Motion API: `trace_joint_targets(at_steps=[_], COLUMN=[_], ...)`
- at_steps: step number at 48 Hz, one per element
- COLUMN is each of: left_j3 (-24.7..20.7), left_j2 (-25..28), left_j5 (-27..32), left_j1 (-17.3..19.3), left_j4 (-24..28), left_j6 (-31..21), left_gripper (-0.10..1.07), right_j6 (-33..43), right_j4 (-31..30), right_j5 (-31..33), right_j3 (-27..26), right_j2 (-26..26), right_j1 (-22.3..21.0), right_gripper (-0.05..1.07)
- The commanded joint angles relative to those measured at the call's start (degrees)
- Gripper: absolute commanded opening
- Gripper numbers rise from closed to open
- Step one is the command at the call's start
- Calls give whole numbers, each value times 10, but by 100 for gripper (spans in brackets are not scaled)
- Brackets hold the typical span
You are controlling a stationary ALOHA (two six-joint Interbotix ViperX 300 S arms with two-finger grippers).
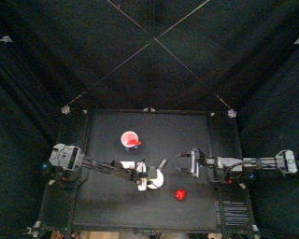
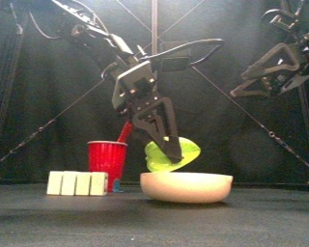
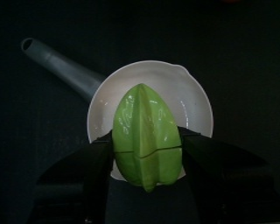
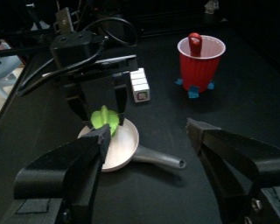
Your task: Place starfruit in pan
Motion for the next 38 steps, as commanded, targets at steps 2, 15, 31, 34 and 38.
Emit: trace_joint_targets(at_steps=[2,15,31,34,38], left_j3=[-18,-22,-28,-28,-28], left_j2=[-6,-5,-4,-4,-4], left_j5=[-3,-3,-2,-2,-2], left_j1=[2,2,2,2,2], left_j4=[1,1,-17,-17,-18], left_j6=[0,-2,-2,-2,-2], left_gripper=[92,93,93,93,93], right_j6=[0,0,0,0,0], right_j4=[1,1,1,1,1], right_j5=[-2,-3,-2,-2,-2], right_j3=[-6,-6,-6,-6,-6], right_j2=[2,3,3,3,3], right_j1=[-1,-1,-1,-2,-1], right_gripper=[99,99,99,99,100])
